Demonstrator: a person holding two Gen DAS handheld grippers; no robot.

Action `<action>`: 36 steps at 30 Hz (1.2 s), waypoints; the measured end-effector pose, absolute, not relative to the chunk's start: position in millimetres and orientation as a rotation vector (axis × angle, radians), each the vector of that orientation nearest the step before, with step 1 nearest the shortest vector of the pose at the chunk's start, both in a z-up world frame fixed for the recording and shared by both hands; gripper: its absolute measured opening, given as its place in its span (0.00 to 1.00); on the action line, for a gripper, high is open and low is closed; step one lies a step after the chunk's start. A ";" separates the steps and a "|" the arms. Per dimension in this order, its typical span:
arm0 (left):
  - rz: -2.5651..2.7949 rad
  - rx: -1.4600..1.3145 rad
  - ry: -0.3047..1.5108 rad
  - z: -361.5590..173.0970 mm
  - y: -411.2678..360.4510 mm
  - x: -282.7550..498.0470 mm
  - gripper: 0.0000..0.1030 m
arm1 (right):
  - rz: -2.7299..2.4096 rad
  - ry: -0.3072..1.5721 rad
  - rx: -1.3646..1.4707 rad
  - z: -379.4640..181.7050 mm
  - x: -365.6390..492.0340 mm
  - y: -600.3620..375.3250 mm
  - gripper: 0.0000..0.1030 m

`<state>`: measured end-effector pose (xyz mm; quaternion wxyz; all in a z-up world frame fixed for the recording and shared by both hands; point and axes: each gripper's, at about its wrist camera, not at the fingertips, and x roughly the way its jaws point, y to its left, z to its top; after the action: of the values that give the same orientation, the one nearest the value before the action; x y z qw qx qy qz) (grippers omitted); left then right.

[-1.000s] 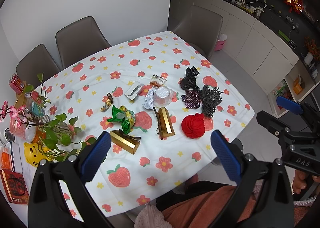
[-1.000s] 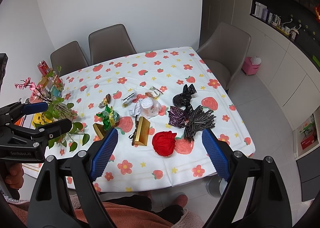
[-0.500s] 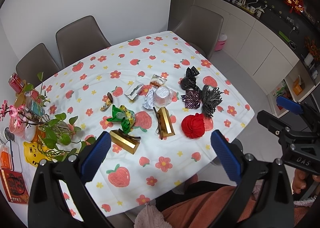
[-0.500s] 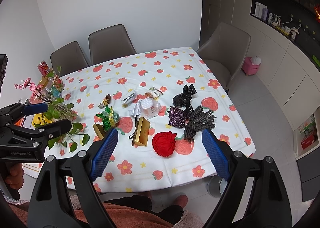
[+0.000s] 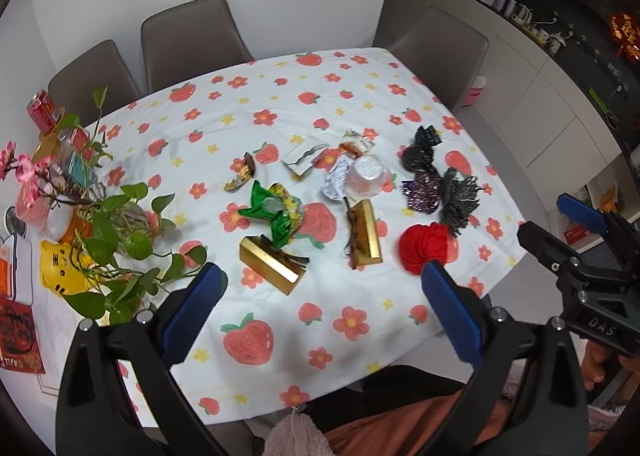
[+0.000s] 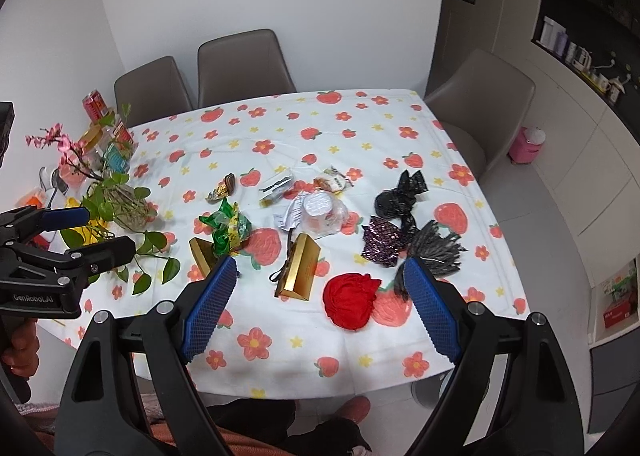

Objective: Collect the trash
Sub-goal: 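Grasp the gold box with the left tool while the right tool grasps another gold box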

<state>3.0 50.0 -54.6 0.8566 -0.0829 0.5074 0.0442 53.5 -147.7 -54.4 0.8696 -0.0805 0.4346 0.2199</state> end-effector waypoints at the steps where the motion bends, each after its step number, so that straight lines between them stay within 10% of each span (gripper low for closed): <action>1: 0.099 -0.180 1.070 -59.9 52.9 4.4 0.96 | 0.467 0.910 -0.172 -58.5 55.8 -143.4 0.80; 30: 0.327 -0.288 1.168 -277.1 105.7 49.1 0.93 | 0.461 1.036 -0.355 -278.8 126.8 -51.4 0.80; 34: 0.295 -0.326 1.207 -296.0 105.1 51.1 0.60 | 0.453 1.080 -0.359 -293.0 127.0 -51.4 0.80; 36: 0.295 -0.286 1.204 -299.8 98.6 52.2 0.58 | 0.454 1.086 -0.386 -298.7 124.2 -49.0 0.79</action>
<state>52.2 98.6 -299.8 0.8046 -0.1336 0.5620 0.1375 124.2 -49.0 -298.7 0.8144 -0.1807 0.5088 0.2126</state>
